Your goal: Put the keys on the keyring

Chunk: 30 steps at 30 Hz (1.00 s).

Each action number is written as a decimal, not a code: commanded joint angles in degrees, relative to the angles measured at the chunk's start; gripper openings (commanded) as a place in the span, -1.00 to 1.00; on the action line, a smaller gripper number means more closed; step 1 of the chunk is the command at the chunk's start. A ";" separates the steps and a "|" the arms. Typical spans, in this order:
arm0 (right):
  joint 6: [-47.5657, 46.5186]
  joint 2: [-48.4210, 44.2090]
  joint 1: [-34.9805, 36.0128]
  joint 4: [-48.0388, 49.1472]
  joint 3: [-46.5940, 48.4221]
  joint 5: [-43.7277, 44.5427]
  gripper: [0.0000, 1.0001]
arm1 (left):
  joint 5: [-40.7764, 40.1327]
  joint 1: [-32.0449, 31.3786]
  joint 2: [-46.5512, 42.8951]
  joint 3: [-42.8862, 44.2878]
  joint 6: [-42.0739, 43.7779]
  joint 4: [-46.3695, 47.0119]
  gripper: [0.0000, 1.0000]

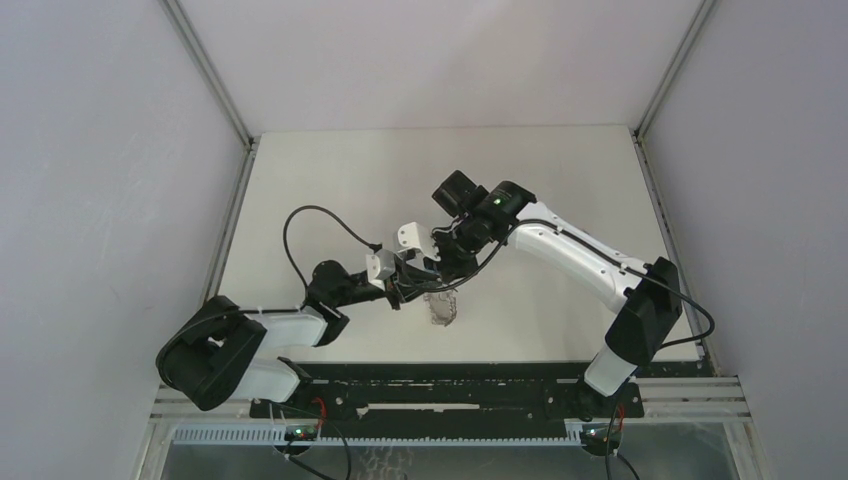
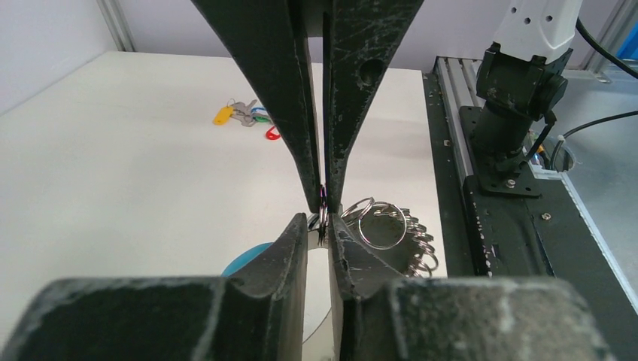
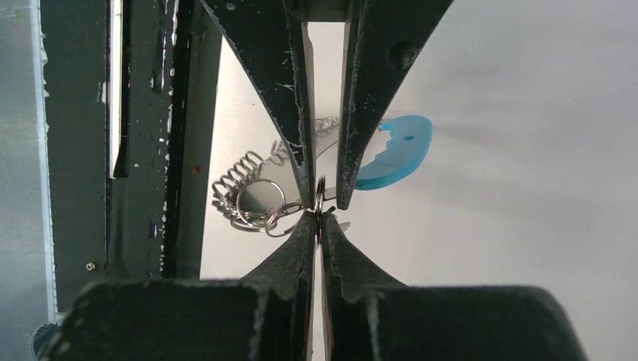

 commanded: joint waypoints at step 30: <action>-1.19 -9.55 -12.80 14.75 -11.35 -23.34 -0.38 | -0.20 0.26 -1.71 0.42 -1.26 8.82 -1.00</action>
